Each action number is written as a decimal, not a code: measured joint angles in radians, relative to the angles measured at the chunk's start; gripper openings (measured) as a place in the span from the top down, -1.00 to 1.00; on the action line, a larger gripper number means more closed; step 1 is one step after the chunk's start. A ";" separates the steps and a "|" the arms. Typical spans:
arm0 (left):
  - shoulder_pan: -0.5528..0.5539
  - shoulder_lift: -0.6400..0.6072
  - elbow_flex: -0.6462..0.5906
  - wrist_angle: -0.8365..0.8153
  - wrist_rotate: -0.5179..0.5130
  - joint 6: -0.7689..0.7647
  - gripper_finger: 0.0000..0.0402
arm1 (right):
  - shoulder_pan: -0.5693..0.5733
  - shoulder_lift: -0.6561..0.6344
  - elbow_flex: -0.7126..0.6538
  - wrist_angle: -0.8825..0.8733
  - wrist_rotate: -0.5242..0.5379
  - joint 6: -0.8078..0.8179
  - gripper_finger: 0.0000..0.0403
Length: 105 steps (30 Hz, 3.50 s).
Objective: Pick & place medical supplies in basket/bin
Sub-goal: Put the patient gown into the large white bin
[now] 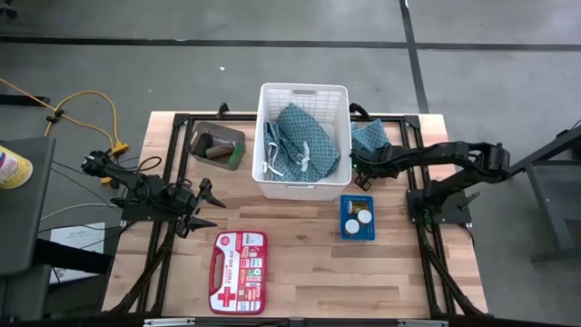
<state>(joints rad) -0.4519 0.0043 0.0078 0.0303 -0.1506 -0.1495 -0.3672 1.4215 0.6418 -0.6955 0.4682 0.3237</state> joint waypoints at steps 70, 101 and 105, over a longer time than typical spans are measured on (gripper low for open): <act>0.000 0.000 0.000 0.000 0.003 0.000 -0.40 | -0.007 -0.345 0.514 0.418 0.477 -0.652 0.91; 0.000 0.000 0.000 0.000 -0.001 0.000 -0.40 | 0.003 0.047 0.782 0.630 0.159 -0.714 0.91; 0.000 0.000 0.000 0.000 -0.001 0.000 -0.40 | 0.024 0.074 0.782 0.647 0.101 -0.708 0.91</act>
<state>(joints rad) -0.4519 0.0040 0.0078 0.0303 -0.1520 -0.1493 -0.3435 1.4951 1.4235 -0.0489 0.5687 -0.3843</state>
